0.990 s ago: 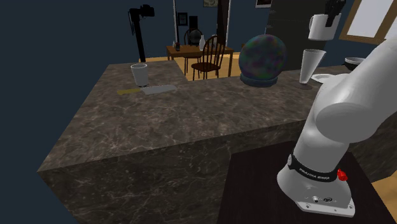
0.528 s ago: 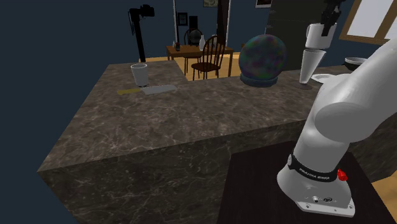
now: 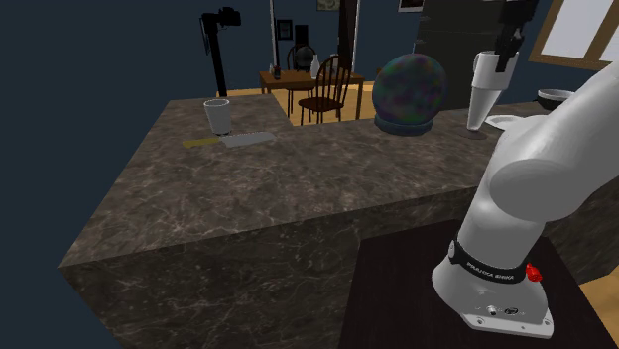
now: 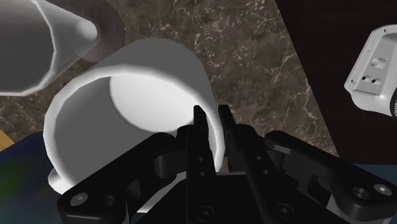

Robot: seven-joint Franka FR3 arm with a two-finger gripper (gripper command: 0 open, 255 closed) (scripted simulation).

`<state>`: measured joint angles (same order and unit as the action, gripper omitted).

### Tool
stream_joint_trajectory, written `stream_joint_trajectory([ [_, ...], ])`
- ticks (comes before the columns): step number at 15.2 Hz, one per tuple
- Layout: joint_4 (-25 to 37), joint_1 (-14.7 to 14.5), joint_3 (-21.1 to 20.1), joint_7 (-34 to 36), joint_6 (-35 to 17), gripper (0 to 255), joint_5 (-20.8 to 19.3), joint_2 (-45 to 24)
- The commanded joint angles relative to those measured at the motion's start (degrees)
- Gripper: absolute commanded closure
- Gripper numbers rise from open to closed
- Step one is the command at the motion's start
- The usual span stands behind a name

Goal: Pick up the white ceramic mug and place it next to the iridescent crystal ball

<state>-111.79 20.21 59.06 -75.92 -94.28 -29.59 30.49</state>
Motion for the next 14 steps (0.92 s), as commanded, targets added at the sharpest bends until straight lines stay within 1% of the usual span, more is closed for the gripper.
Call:
stream_joint_trajectory([
  [1, -1.69, 0.35, 0.18, 0.35, -1.33, 255, -0.50, 0.46],
  [14, -10.47, 0.23, 4.34, 1.92, -10.63, 255, -2.83, 0.63],
])
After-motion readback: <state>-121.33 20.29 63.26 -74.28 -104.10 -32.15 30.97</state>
